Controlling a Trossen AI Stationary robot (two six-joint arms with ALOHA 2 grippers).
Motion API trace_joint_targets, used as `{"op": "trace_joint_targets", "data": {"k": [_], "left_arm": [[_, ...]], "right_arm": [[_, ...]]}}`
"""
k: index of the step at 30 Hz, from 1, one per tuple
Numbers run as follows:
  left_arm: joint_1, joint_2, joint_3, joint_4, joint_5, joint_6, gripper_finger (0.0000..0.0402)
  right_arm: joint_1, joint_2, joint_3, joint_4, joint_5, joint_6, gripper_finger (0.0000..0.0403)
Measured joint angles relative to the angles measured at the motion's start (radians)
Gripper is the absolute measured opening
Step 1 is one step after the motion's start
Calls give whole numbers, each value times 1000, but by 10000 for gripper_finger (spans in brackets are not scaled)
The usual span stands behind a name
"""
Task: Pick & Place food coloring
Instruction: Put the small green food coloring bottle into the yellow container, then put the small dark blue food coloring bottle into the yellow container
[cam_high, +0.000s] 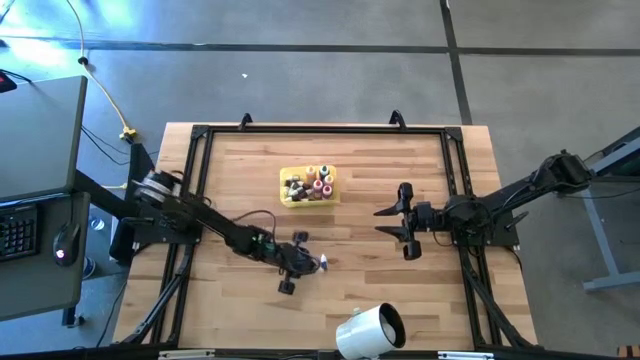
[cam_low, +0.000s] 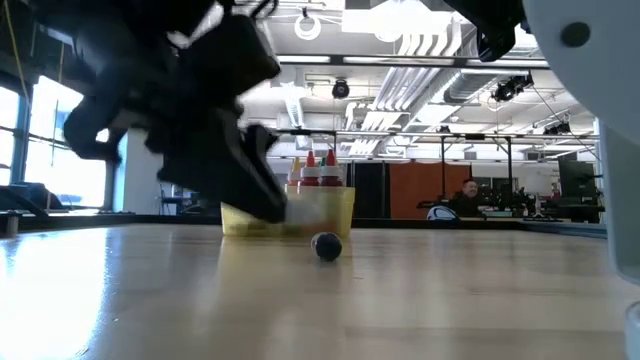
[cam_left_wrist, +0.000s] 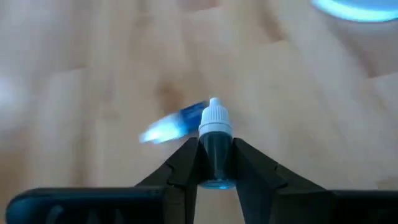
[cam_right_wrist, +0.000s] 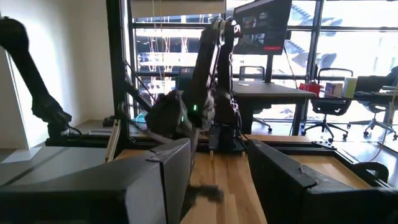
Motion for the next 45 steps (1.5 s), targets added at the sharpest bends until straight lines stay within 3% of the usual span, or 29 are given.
{"op": "trace_joint_targets", "data": {"k": [3,8,11,17,20,23,28,32,38,45], "left_arm": [[0,-115,-1,-196,-155,3,81],[51,-289,1,-426,-532,2,82],[145,-354,0,-477,-580,-17,82],[378,-374,0,-482,-381,-48,88],[450,-338,1,-476,-276,-50,108],[479,-309,1,-461,-256,-48,135],[470,-288,2,-463,-285,-42,171],[430,-303,49,-478,-244,-47,176],[328,-304,166,-480,-192,86,176],[254,-306,211,-471,79,220,176]], "right_arm": [[0,0,0,-1,0,0,156],[0,0,0,-1,0,0,156],[0,0,0,-4,0,0,156],[0,0,0,-21,0,0,156],[0,0,0,-23,0,0,156],[0,0,0,-27,0,0,156],[-1,0,1,-64,55,0,156],[-7,0,1,-100,117,0,156],[-41,37,1,-127,113,25,156],[-90,105,1,-81,114,64,156]]}}
